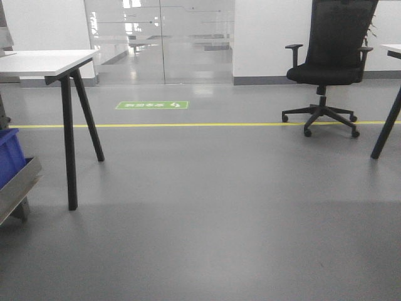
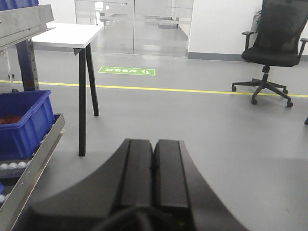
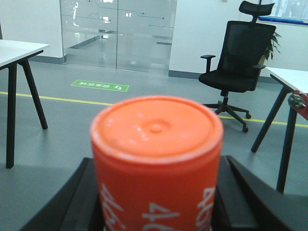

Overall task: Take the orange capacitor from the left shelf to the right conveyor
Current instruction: 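Drive the base to the red conveyor while holding the cylinder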

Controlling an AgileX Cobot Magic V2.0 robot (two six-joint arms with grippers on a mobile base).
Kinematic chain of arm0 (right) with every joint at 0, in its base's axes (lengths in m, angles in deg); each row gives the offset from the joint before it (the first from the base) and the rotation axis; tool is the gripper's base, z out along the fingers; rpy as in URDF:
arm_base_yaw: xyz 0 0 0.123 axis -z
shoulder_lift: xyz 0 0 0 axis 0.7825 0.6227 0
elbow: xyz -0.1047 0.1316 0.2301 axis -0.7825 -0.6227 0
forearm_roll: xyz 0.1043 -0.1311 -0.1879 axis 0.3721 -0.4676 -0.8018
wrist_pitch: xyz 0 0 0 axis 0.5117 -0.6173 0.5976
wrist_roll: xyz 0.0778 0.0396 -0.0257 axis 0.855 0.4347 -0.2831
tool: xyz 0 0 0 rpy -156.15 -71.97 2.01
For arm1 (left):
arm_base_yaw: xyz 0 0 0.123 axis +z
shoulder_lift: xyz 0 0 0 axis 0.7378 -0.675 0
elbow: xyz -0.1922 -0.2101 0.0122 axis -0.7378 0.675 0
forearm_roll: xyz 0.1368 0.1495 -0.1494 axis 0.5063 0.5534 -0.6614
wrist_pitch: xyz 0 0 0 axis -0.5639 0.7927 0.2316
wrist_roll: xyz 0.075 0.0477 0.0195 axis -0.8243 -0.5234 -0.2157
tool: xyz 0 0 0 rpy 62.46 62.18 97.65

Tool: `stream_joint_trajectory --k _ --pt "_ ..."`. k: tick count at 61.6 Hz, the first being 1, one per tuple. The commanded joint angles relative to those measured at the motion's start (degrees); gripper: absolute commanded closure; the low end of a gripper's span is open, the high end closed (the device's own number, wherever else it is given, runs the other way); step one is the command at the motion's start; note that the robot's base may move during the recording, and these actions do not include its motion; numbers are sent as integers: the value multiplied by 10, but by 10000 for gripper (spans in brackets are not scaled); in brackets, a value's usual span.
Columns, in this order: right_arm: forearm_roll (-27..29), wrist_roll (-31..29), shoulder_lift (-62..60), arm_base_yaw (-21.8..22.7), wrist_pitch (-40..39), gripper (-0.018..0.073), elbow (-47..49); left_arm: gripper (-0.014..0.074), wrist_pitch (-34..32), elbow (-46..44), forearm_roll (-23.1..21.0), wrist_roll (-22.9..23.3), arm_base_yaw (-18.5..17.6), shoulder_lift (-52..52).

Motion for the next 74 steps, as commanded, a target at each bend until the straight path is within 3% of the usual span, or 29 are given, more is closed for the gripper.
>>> stream_joint_trajectory --k 1,74 --pt "-3 -2 9 4 -51 502 16 723 -51 -2 -1 1 -3 7" --pt "-3 -2 9 4 -50 502 16 723 -52 -2 -1 1 -5 7"
